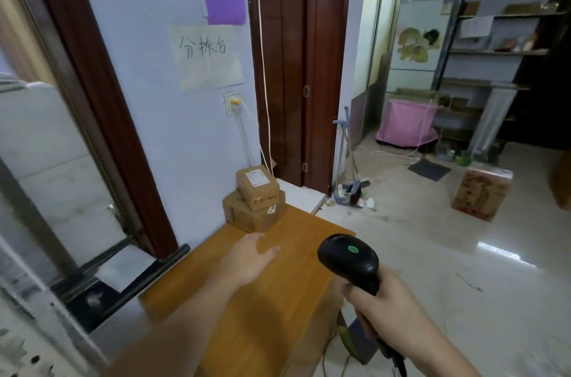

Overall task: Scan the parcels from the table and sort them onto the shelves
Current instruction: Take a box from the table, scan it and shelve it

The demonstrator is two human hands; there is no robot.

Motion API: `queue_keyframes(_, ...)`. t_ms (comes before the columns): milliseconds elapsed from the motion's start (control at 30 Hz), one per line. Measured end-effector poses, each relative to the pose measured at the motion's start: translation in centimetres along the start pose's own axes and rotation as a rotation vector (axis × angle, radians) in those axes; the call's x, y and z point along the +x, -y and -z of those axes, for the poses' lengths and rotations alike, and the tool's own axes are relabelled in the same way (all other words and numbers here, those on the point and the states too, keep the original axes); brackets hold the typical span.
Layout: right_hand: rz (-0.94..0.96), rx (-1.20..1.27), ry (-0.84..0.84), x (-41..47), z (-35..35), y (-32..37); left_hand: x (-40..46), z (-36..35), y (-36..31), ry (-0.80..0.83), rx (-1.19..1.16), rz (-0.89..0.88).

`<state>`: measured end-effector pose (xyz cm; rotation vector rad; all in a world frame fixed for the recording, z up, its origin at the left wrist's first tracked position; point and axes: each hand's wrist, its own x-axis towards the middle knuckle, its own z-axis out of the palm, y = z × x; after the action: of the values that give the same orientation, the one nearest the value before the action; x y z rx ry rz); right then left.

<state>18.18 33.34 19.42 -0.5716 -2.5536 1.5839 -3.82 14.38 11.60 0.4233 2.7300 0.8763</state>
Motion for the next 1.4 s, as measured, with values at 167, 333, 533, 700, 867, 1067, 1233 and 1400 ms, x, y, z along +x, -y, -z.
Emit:
queue_keyframes(167, -0.008, -0.018, 0.053, 10.1, -0.2, -0.7, 8.6, -0.7, 1.1, 0.019, -0.038, 0.085)
queue_keyframes(333, -0.021, -0.025, 0.099, 19.5, 0.2, -0.4, 17.5, -0.8, 1.6, -0.017, -0.174, 0.17)
queue_keyframes(533, -0.071, -0.008, 0.165, 28.8, 0.6, 0.9, 25.6, -1.5, 2.2, -0.031, -0.273, 0.279)
queue_keyframes(700, -0.09, -0.016, 0.252, 36.7, 0.3, 1.1, 31.6, -1.4, 0.3, -0.115, -0.409, 0.347)
queue_keyframes(867, -0.147, -0.009, 0.36, 43.7, -0.5, 0.9, 39.9, -2.4, 3.7, -0.257, -0.867, 0.621)
queue_keyframes(1067, -0.178, -0.064, 0.403, 49.9, -1.8, -0.9, 50.0, -7.5, 12.9, -0.286, -0.89, 0.793)
queue_keyframes(1233, -0.136, -0.065, 0.445, 52.8, -2.8, -0.9, 49.3, -7.8, 9.8, -0.267, -0.771, 0.811)
queue_keyframes(1400, -0.101, -0.054, 0.47, 54.8, -3.9, -0.7, 47.2, -6.9, 5.8, -0.258, -0.74, 0.759)
